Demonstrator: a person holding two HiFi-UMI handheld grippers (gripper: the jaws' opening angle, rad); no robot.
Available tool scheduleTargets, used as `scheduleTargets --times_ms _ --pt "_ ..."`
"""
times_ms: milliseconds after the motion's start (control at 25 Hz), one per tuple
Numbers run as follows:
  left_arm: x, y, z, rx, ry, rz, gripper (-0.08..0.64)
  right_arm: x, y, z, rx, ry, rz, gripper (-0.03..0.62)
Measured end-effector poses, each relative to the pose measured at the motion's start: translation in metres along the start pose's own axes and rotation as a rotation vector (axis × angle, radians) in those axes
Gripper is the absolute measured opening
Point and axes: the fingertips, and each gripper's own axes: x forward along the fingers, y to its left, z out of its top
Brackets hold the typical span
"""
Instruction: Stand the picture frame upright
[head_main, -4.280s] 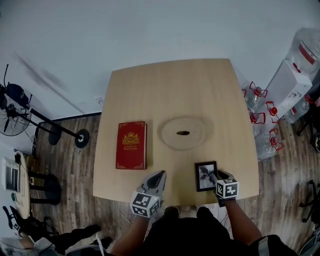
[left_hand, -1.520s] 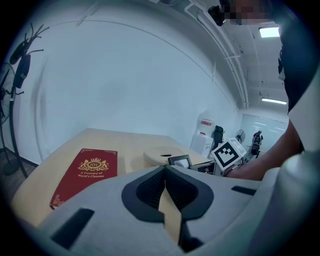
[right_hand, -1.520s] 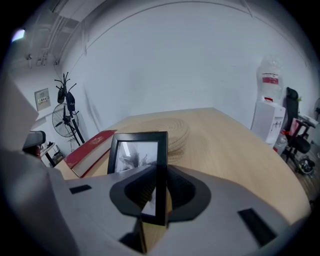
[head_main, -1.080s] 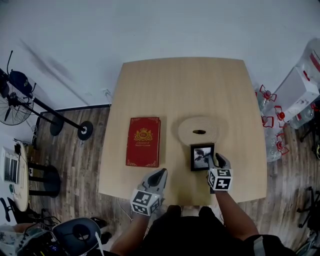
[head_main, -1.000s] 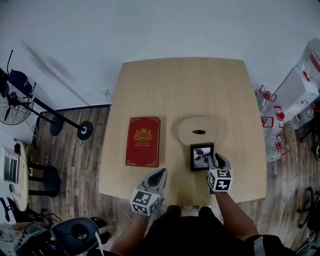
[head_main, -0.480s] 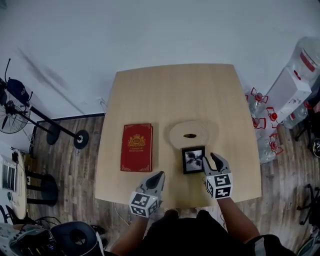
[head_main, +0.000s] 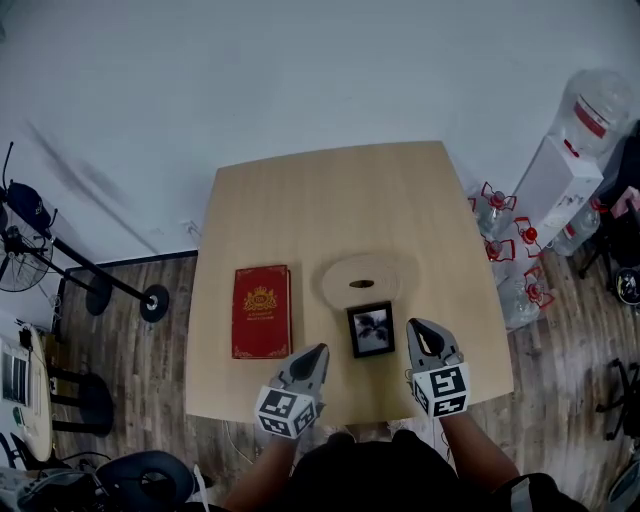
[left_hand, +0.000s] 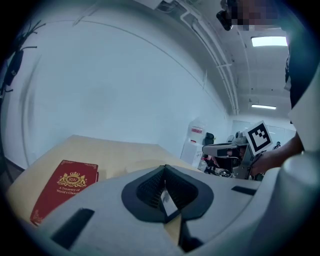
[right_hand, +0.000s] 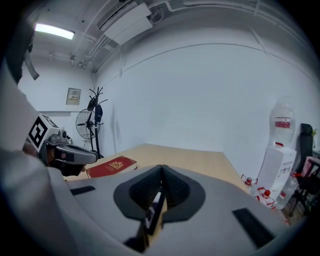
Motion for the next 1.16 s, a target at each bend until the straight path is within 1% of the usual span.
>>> scheduleTargets --times_ms 240,480,840,1160 --pt "0.005 -0.013 0.016 0.021 -0.02 -0.038 0.003 -0.017 -0.004 0.013 -0.027 -0.028 -0.044 0.009" --pt "0.008 -0.018 0.012 0.017 -0.011 -0.059 0.003 -0.026 -0.009 0.017 -0.036 -0.03 -0.069 0.009" --pt "0.002 -0.017 0.003 0.022 0.012 -0.067 0.003 -0.032 -0.004 0.014 -0.04 -0.028 -0.074 0.009" --pt "0.0 -0.021 0.001 0.02 0.017 -0.069 0.003 -0.035 0.001 0.019 -0.063 -0.047 -0.057 0.009"
